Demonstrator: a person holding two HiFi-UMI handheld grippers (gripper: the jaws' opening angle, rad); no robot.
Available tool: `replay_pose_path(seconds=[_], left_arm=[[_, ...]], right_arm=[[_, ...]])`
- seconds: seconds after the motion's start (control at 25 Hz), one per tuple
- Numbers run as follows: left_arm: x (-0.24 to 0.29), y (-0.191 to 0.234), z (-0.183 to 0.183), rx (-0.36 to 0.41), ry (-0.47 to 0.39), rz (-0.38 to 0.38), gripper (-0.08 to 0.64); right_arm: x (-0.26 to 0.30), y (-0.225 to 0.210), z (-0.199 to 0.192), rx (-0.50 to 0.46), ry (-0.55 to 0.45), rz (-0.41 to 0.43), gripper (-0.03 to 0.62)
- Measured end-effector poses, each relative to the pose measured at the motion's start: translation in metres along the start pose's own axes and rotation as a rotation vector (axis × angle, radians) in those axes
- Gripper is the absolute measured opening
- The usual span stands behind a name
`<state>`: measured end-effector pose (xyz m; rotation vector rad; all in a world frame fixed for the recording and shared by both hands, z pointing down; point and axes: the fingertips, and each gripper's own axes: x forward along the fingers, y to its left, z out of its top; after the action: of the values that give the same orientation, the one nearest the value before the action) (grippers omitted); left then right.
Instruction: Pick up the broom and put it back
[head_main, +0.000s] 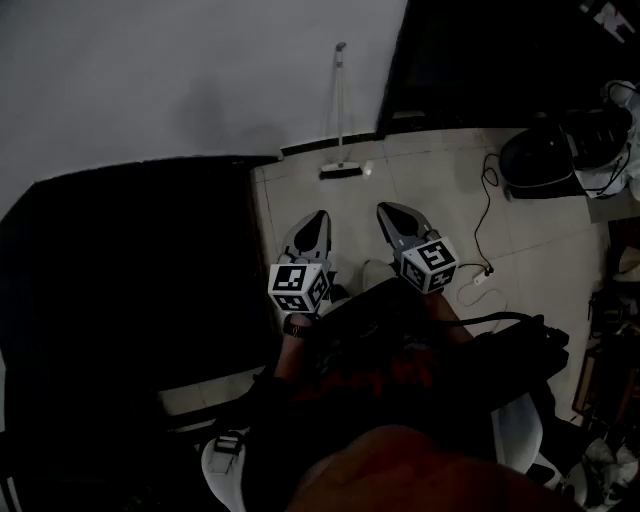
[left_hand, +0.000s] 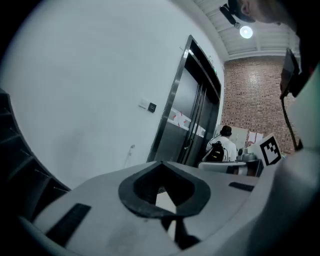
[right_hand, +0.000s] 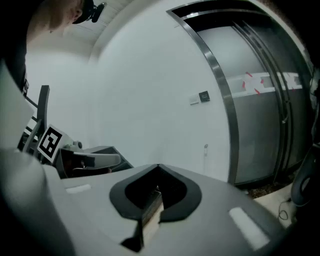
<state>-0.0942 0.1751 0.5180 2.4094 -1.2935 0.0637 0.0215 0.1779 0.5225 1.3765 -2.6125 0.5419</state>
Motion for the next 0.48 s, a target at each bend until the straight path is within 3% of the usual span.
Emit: replay_pose_path(seconds=[0.24,0.36,0.48], left_arm=[[0.023,0.015,0.006,-0.045,-0.003,0.034,0.005],[0.079,0.017,0.014,-0.037,0.022,0.051,0.005],[0.15,0.049,0.015,-0.039,0.053,0.092,0.005]], right_arm=[[0.024,-0.028,0.02,-0.064,0.02,-0.005,0.002],[0.045,-0.087,0.025,-0.034,0.04,-0.007,0.002],[0.102,-0.151,0.019,0.012,0.073,0.009,0.002]])
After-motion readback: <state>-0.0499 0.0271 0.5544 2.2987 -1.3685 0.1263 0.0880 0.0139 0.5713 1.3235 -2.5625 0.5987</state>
